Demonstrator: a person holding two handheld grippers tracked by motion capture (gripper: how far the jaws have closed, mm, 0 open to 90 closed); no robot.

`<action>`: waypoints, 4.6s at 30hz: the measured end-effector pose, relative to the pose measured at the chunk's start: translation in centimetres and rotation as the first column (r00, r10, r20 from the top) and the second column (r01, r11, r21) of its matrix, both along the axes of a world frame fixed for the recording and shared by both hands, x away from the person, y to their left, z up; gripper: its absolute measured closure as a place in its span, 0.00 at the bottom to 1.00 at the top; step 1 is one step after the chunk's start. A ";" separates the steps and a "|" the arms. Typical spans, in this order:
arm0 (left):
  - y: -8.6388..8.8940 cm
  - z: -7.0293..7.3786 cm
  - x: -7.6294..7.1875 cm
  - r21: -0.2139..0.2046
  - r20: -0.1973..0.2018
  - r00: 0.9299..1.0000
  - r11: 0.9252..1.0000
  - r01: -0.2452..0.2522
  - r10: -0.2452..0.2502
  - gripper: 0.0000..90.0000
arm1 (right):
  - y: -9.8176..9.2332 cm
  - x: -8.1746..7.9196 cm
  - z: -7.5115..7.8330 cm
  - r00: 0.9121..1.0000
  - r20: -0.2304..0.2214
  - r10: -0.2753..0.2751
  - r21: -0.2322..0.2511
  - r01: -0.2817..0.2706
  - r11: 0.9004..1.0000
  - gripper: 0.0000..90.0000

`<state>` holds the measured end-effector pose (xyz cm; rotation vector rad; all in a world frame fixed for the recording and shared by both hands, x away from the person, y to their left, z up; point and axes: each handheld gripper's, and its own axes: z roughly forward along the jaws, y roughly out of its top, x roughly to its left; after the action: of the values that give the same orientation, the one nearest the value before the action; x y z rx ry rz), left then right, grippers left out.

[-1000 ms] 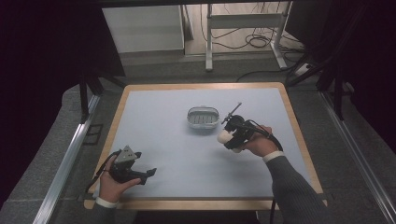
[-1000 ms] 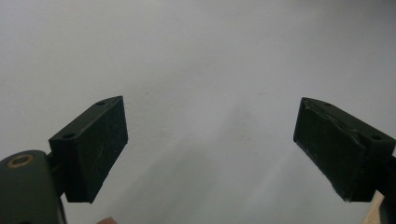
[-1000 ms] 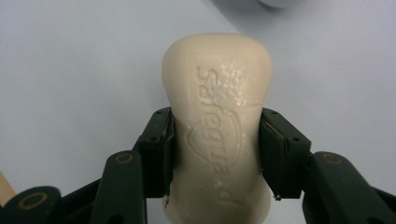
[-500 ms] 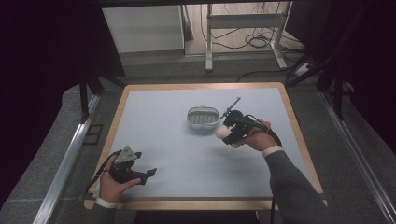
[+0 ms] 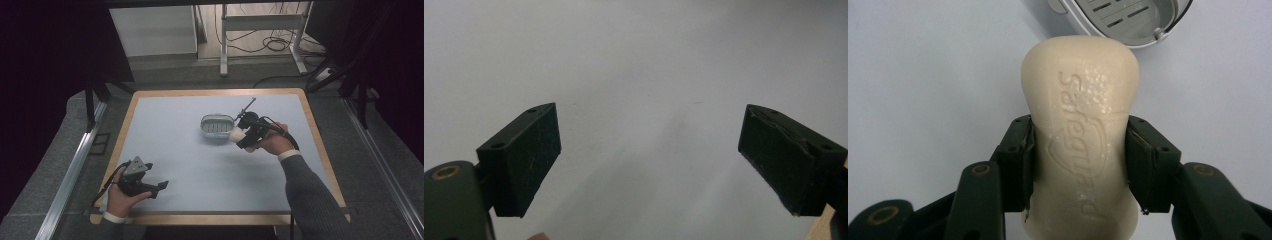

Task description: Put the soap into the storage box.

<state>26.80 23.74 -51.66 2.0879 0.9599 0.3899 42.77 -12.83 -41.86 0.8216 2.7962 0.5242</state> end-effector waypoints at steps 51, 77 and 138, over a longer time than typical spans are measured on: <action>0.1 -0.2 0.1 -0.009 -0.003 1.000 1.000 0.004 -0.004 0.12 | 2.9 5.5 0.2 1.000 0.010 0.006 -0.044 -0.006 0.999 0.55; 0.1 -0.2 0.2 -0.009 -0.004 1.000 1.000 0.005 -0.005 0.12 | 5.3 7.8 0.2 0.998 0.018 0.060 -0.049 -0.060 0.997 0.55; -0.8 -0.5 0.2 0.014 -0.018 0.999 0.999 0.030 -0.029 0.12 | 5.8 6.2 -0.4 0.987 0.157 0.041 0.103 -0.058 0.993 0.40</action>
<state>27.01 22.98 -52.15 2.1196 0.9381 0.3648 49.02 -6.98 -42.29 0.7006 2.6715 0.7201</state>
